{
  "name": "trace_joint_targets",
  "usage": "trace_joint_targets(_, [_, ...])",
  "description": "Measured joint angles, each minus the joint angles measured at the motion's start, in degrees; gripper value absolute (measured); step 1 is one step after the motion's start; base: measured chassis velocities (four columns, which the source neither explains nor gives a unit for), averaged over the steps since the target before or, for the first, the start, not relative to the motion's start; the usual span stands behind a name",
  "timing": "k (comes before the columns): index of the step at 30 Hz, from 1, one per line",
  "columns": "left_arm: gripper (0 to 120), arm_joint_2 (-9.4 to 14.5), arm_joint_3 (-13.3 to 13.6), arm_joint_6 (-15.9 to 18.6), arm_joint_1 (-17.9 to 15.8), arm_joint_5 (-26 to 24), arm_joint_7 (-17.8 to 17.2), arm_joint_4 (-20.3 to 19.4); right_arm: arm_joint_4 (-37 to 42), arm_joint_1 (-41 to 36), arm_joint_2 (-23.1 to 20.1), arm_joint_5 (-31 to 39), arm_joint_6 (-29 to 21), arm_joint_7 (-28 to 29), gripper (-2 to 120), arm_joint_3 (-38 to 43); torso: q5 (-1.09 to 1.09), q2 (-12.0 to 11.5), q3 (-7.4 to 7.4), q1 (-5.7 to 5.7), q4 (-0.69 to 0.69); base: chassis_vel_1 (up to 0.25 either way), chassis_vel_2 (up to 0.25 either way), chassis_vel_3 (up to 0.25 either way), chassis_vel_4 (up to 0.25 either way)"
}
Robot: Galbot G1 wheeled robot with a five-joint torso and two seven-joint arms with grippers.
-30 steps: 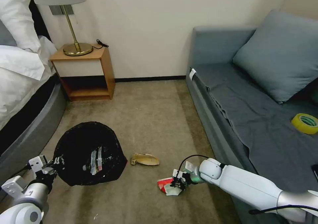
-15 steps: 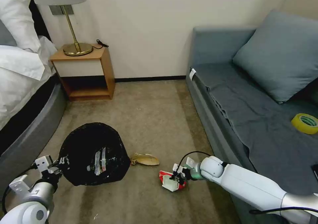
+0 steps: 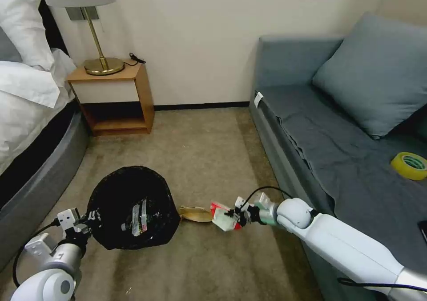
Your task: Pick up the trash bin, then pick up the garbage on the floor and place it into the trash bin.
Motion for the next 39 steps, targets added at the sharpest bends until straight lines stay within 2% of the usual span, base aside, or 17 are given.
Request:
trace_joint_targets(7, [3, 0.1, 0.0, 0.0, 0.1, 0.1, 0.0, -0.1, 5.6, 2.2, 0.3, 4.7, 0.0, 3.5, 0, 1.9, 0.01, 0.0, 0.0, 0.0, 0.0, 0.0, 0.0, 0.0, 0.0])
trace_joint_targets(11, [3, 0.2, 0.2, 0.0, 0.3, 0.2, -0.1, -0.1, 11.8, 5.3, 0.6, 14.2, -0.9, 7.4, 0, 0.3, 0.0, 0.0, 0.0, 0.0, 0.01, 0.0, 0.0, 0.0, 0.0])
trace_joint_targets(18, [3, 0.5, 0.5, -0.1, 0.4, 0.2, -0.1, -0.1, 18.4, 8.5, 2.1, 20.6, -1.5, 11.2, 0, -2.8, 0.0, 0.0, 0.0, 0.0, 0.01, 0.0, 0.0, 0.0, 0.0])
trace_joint_targets(24, [3, 0.7, 0.9, -0.1, 0.3, 0.3, -0.1, -0.1, 20.8, 11.0, 3.4, 21.2, -2.0, 12.3, 0, -5.1, 0.0, 0.0, 0.0, 0.0, 0.0, 0.0, 0.0, 0.0, 0.0])
trace_joint_targets(32, [3, 0.4, 1.6, -0.1, 0.4, 0.4, -0.1, -0.2, 22.2, 17.6, 5.9, 21.0, -2.0, 12.7, 0, -12.5, 0.0, 0.0, 0.0, 0.0, 0.0, 0.0, 0.0, 0.0, 0.0])
trace_joint_targets(39, [3, 0.1, 1.7, 0.0, 0.6, 0.2, -0.1, -0.7, 19.7, 21.6, 11.2, 19.4, -2.1, 12.5, 0, -19.2, 0.0, 0.0, 0.0, 0.0, 0.01, 0.0, 0.0, 0.0, 0.0])
